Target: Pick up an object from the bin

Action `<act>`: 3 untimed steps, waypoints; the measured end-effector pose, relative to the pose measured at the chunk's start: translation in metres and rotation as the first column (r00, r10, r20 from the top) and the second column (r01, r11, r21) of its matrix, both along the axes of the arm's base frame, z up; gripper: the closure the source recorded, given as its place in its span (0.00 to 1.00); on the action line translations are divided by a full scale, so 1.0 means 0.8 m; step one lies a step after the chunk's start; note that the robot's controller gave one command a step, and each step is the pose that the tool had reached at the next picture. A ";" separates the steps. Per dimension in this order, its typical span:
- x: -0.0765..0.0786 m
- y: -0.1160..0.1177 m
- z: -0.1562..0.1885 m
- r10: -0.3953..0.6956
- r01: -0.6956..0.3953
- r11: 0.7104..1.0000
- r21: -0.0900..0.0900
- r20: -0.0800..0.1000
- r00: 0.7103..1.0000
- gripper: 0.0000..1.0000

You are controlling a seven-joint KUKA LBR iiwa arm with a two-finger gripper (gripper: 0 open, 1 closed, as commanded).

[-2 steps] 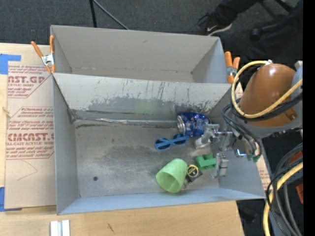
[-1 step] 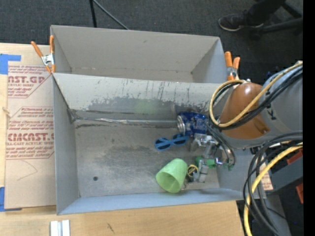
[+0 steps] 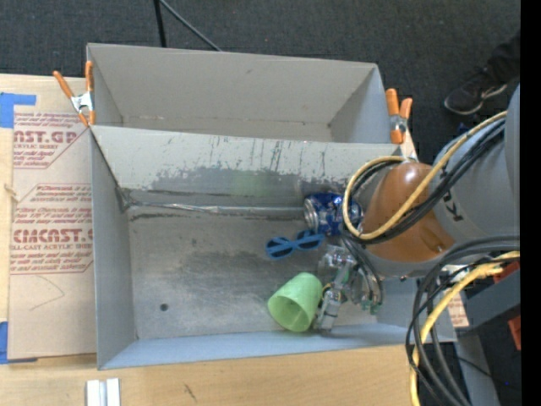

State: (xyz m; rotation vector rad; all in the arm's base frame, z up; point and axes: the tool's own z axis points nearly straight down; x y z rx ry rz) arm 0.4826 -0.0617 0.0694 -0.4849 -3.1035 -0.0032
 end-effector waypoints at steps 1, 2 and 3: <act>0.000 -0.001 0.000 0.000 0.000 1.000 -0.002 0.000 1.000 1.00; 0.014 0.010 0.244 -0.013 0.013 1.000 -0.002 0.010 1.000 1.00; 0.045 0.110 0.122 0.181 -0.181 0.983 0.000 -0.003 0.983 1.00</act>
Offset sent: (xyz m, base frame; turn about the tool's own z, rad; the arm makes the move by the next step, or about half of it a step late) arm 0.0000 0.0000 0.0000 0.0000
